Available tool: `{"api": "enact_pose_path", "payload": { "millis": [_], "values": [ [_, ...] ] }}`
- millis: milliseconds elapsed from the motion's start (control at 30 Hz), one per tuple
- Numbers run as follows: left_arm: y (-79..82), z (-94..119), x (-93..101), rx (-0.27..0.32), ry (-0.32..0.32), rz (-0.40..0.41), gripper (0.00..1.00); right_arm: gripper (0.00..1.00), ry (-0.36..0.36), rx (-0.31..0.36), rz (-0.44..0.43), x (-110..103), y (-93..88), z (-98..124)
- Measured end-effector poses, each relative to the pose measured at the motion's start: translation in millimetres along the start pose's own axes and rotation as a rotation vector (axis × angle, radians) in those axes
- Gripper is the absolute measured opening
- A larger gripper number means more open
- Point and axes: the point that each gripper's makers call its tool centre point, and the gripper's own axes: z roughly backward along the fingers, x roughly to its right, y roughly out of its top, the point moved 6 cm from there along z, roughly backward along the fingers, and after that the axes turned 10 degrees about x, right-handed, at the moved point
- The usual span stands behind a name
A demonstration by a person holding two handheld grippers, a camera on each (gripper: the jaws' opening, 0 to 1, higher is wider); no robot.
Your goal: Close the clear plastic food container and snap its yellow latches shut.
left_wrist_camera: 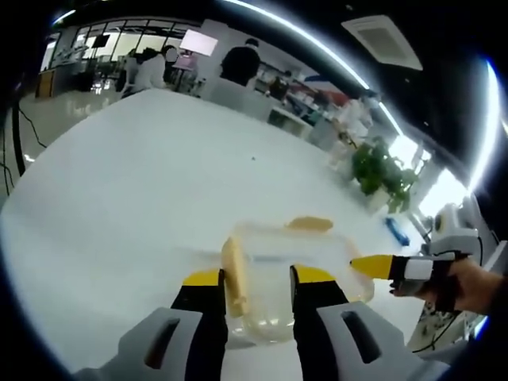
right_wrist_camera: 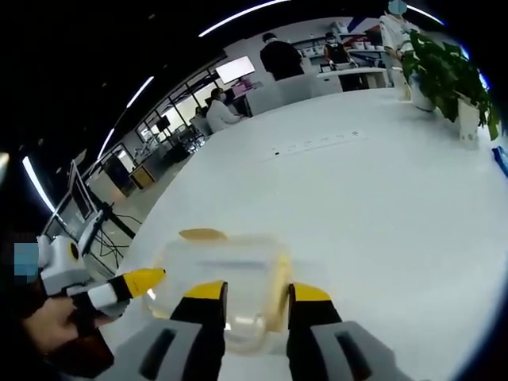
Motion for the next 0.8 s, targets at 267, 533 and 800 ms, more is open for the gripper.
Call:
{"api": "enact_pose_path", "payload": {
  "millis": [267, 533, 800],
  "values": [
    [-1.4, -0.4, 5.8, -0.011, 0.008, -0.047, 0.33, 0.27, 0.000, 0.002, 0.001, -1.3, -0.1, 0.6],
    [-2.9, -0.9, 11.3, -0.022, 0.002, -0.104, 0.41, 0.27, 0.000, 0.010, 0.001, -0.3, 0.4, 0.2],
    [-4.8, -0.5, 11.7, -0.006, 0.008, -0.109, 0.40, 0.27, -0.004, 0.016, 0.013, -0.6, -0.5, 0.2]
  ]
}}
